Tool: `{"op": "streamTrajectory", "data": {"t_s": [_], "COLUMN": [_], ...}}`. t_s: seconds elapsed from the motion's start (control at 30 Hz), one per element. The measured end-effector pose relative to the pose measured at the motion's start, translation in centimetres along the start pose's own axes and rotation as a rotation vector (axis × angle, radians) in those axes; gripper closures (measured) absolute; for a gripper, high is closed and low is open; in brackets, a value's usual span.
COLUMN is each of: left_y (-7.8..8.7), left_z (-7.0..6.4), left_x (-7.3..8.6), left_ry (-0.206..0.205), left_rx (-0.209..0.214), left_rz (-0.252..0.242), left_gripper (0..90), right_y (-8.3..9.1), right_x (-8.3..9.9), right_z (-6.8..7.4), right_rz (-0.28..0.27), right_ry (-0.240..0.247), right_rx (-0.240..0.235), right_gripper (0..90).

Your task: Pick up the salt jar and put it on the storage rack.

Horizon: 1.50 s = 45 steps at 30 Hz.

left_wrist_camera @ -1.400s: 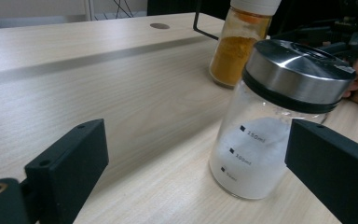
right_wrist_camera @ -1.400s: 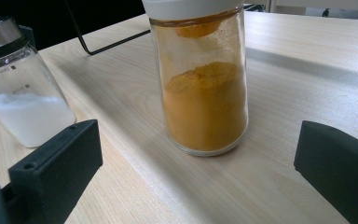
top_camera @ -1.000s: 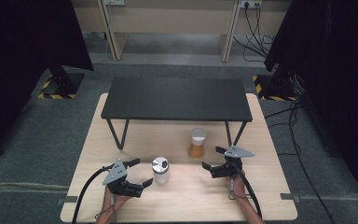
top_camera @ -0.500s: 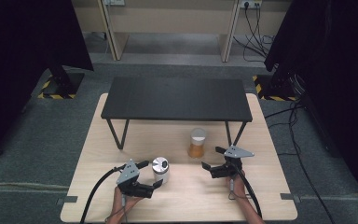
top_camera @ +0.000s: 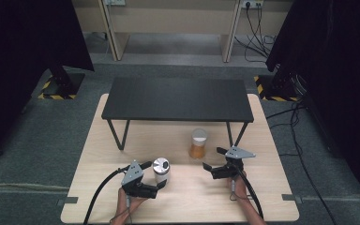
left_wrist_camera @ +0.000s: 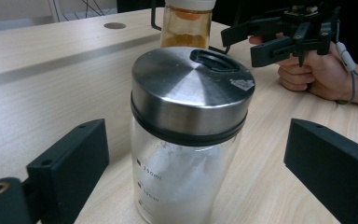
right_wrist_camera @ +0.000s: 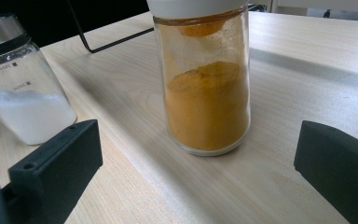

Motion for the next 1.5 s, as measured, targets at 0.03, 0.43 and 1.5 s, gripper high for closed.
{"op": "streamTrajectory", "data": {"t_s": [0.03, 0.43, 1.5], "left_y": [0.0, -0.8, -3.0], "left_z": [0.0, 0.3, -0.7], "left_x": [0.0, 0.0, 0.1], "left_ry": [0.004, 0.016, 0.008], "left_rx": [-0.002, -0.07, -0.084], "left_rz": [-0.003, 0.003, 0.036], "left_gripper": [5.3, 5.2, 12.7], "right_y": [0.0, 0.0, 0.0], "right_x": [0.0, 0.0, 0.0], "right_z": [0.0, 0.0, 0.0], "right_rz": [0.0, 0.0, -0.001], "right_ry": [-0.001, 0.0, -0.005], "right_rx": [0.0, 0.0, -0.001], "right_gripper": [1.0, 1.1, 1.1]}}
Point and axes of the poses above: each handheld gripper's, and its own axes: y roughly backward along the jaws, x roughly out of its underside, z roughly to its left, the point moved 9 cm from there along -y, roughly forward along the jaws, and after that the axes turned 9 degrees about x, right-handed, at the moved point
